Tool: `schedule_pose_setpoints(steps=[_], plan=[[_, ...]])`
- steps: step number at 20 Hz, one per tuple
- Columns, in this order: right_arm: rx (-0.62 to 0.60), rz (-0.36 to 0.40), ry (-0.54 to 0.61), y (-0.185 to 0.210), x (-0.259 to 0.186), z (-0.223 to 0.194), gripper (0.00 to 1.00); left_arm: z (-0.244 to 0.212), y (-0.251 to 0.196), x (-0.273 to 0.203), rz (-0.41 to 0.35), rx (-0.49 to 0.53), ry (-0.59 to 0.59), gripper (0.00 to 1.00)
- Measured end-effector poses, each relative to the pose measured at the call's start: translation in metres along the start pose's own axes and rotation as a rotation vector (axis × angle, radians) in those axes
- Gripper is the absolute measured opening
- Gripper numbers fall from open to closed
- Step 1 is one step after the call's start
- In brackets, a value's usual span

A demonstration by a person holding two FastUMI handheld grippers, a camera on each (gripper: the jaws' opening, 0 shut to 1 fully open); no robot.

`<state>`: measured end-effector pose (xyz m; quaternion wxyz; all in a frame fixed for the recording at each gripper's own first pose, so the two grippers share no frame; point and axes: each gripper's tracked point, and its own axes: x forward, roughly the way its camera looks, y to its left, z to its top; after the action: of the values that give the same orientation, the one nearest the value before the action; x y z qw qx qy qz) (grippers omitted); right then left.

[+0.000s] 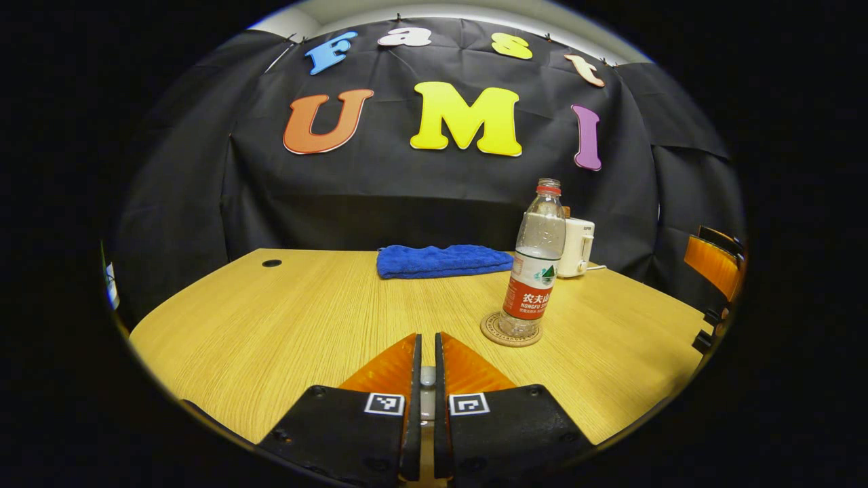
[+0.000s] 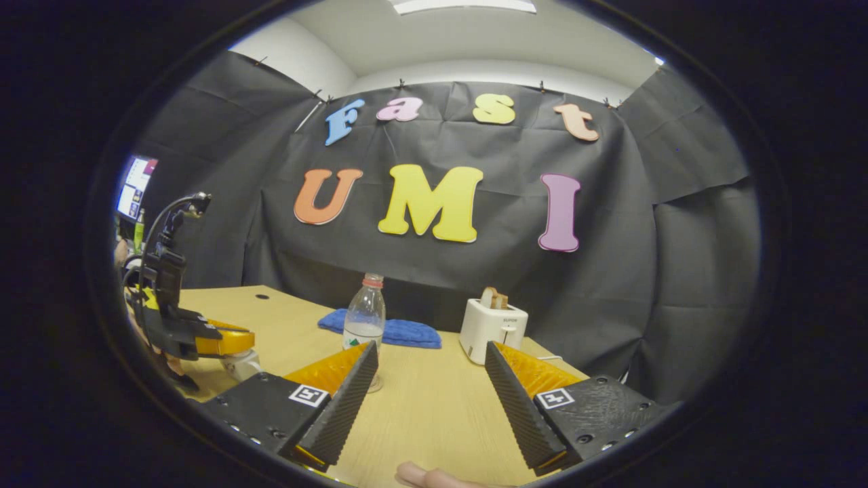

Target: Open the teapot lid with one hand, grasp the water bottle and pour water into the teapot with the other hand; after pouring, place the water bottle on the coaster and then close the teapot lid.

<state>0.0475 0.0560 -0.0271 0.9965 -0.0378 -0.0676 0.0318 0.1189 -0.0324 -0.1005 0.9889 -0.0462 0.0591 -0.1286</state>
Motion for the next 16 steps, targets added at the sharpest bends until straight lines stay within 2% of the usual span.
schedule_pose_setpoints(steps=[2, 3, 6, 10, 11, 13, 15, 16], plan=[[-0.002, -0.007, 0.003, -0.004, -0.001, 0.003, 0.95, 0.003, -0.002, -0.005, 0.011, 0.015, 0.017, 0.18], [-0.007, -0.015, 0.006, -0.007, -0.003, 0.003, 0.95, 0.006, 0.002, -0.009, 0.037, 0.024, 0.017, 0.26], [-0.031, -0.043, 0.019, -0.018, -0.011, 0.013, 0.95, 0.024, 0.002, -0.024, 0.069, 0.034, 0.004, 0.34], [0.018, -0.089, 0.052, -0.037, -0.031, 0.030, 0.95, 0.064, -0.011, -0.065, 0.047, -0.025, -0.038, 0.43], [0.036, -0.087, 0.059, -0.039, -0.038, 0.034, 0.95, 0.073, -0.015, -0.077, 0.032, -0.040, -0.052, 0.51], [0.044, -0.076, 0.057, -0.044, -0.051, 0.047, 0.95, 0.090, -0.015, -0.102, 0.035, -0.055, -0.074, 0.56], [0.052, -0.092, 0.046, -0.054, -0.062, 0.058, 0.98, 0.104, -0.013, -0.124, 0.049, -0.056, -0.103, 0.56], [0.055, -0.106, 0.047, -0.059, -0.068, 0.062, 0.95, 0.109, -0.014, -0.135, 0.047, -0.050, -0.111, 0.58]])
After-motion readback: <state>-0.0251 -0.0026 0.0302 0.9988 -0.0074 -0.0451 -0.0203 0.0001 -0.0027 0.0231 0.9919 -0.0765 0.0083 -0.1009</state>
